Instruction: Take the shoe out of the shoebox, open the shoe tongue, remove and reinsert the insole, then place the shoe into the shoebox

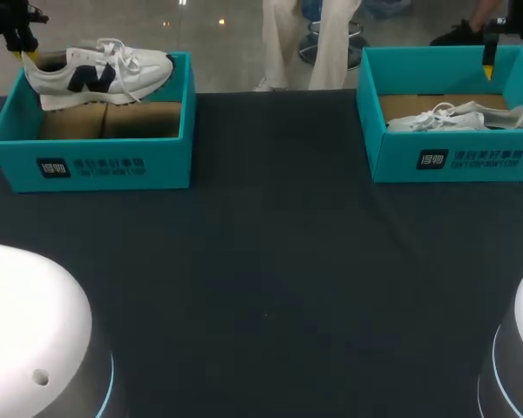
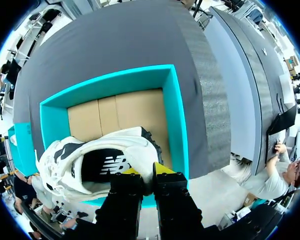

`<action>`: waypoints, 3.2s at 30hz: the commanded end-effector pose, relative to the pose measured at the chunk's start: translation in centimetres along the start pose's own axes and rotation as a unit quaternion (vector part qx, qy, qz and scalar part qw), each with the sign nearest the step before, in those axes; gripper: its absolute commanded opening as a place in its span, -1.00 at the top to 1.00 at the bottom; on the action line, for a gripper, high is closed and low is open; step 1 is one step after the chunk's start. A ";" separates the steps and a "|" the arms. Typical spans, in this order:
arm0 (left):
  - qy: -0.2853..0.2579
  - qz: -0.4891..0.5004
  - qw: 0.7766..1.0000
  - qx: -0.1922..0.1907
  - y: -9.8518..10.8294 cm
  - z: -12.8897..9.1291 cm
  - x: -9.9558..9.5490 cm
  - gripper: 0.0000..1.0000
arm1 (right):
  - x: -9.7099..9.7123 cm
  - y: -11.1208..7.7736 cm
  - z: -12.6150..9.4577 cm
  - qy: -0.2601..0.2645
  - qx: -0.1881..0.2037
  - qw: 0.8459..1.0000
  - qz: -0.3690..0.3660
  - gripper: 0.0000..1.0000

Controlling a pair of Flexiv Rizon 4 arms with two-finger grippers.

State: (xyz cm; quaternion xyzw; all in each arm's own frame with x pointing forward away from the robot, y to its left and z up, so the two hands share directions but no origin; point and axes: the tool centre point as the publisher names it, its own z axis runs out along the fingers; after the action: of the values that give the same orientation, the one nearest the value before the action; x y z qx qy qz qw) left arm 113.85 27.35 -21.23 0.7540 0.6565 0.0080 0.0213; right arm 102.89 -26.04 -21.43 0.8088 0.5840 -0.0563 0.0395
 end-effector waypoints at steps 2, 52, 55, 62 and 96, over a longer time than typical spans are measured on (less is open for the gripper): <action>-0.005 0.007 0.999 -0.038 -3.2 -7.6 -1.2 1.00 | 0.0 0.1 0.0 0.000 0.000 1.000 0.000 -1.00; -0.030 0.070 0.997 -0.035 -19.6 -9.9 -22.4 1.00 | 0.0 0.1 0.0 0.000 0.000 1.000 0.000 -1.00; -0.030 0.075 0.996 -0.023 -21.1 -9.2 -24.4 1.00 | 0.0 0.1 0.0 0.000 0.000 1.000 0.000 -1.00; -0.044 0.066 0.997 0.007 -23.3 -7.7 -27.6 1.00 | 0.0 0.1 0.0 0.000 0.000 1.000 0.000 -1.00; -0.024 0.052 0.998 0.004 -28.8 -5.9 -35.9 1.00 | 0.0 0.1 0.0 0.000 0.000 1.000 0.000 -1.00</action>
State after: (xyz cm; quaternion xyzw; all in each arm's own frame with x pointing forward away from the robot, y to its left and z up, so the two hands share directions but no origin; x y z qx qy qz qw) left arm 81.61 -2.02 -15.46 0.7899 0.6111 -0.0401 0.0328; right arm 102.89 -26.06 -21.43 0.8089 0.5839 -0.0562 0.0394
